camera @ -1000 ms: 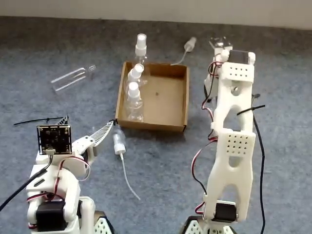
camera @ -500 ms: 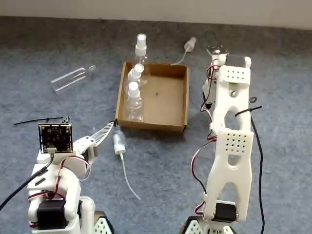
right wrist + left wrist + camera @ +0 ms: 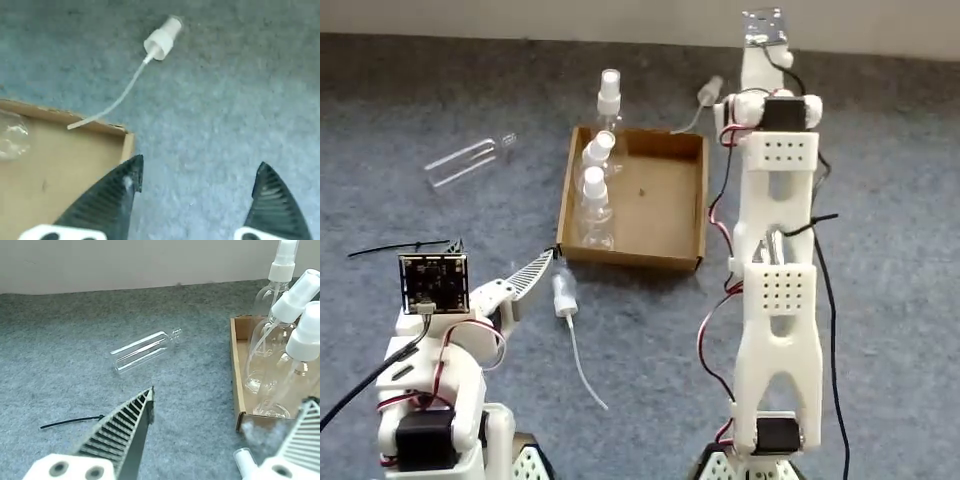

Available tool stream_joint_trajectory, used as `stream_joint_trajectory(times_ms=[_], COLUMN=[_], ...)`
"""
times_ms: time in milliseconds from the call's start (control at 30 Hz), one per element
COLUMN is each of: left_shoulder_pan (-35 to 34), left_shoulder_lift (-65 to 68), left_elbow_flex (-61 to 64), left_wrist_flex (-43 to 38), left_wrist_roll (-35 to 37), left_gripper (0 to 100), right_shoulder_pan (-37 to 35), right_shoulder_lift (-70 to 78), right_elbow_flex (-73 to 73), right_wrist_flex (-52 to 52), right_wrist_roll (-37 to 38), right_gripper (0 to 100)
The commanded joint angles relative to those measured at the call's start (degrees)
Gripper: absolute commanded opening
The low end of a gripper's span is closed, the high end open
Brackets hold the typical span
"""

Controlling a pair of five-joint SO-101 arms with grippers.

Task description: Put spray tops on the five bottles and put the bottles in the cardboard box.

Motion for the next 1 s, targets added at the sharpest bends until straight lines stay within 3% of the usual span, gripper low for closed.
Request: stream_joint_trajectory(times_ms=[0,200,400,600,967], left_shoulder_pan=[-0.6,-0.6,-0.6,-0.6,-0.6], left_shoulder_lift=[-0.1,-0.1,-0.1,-0.1,-0.1], left_elbow_flex=[-0.3,-0.2,-0.2,-0.2,-0.2], left_wrist_flex=[-1.1,-1.1,-1.1,-1.1,-1.1], left_wrist_roll=[0.2,0.2,0.3,0.3,0.2], left_gripper=[39,39,39,39,39], right_shoulder_pan=[-2.2,-4.9,-8.0,-8.3,-8.3], right_shoulder_lift=[0.7,7.8,8.7,8.7,9.2], right_elbow_flex=[-2.9,-3.5,-3.6,-3.6,-3.2], right_wrist_flex=[-8.6,-17.8,-8.2,-8.3,-21.1], right_wrist_roll=[-0.4,-0.3,-0.5,-0.8,-0.8], right_gripper=[29.5,29.6,29.6,29.6,29.6])
